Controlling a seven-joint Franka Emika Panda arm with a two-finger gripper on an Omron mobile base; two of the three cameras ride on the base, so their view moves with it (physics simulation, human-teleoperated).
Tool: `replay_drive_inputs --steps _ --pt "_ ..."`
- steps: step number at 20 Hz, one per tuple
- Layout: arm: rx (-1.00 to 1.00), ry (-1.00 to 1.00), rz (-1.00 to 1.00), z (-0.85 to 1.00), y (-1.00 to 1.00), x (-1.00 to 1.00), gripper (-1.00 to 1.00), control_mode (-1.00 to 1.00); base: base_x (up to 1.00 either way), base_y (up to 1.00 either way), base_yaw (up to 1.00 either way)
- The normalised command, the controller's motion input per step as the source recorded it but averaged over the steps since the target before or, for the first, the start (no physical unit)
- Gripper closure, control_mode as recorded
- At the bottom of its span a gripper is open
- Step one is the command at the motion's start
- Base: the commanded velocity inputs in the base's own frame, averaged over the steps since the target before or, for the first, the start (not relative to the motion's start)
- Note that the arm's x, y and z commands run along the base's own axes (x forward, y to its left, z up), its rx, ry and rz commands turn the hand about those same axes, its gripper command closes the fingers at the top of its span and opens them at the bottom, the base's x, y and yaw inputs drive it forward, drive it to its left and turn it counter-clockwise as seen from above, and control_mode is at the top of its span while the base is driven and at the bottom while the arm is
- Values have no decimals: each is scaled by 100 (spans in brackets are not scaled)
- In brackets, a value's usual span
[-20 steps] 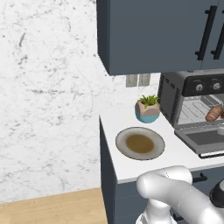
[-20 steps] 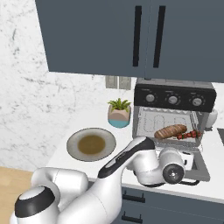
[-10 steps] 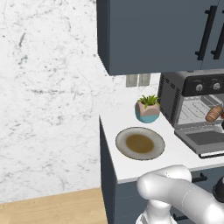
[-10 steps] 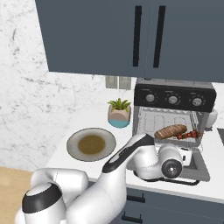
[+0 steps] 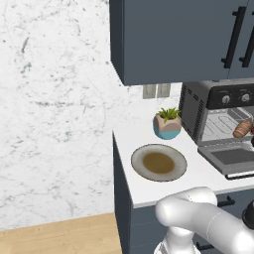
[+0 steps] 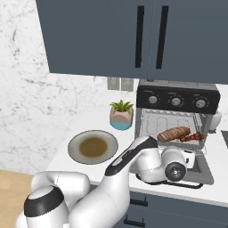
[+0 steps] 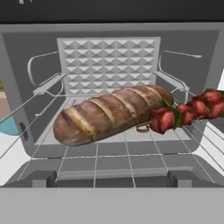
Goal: Pick up the kebab skewer and baguette bread, and place them inside the toaster oven. Close the toaster oven door and start by setting the timer.
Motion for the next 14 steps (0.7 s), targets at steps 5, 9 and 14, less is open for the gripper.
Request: replay_drive_inputs --steps 5,9,14 --pt "0 0 2 0 0 -32 -100 -100 0 0 0" --pt "0 0 0 0 0 -28 -100 -100 0 0 0" --pt "0 0 0 -2 0 -3 -100 -100 0 0 0"
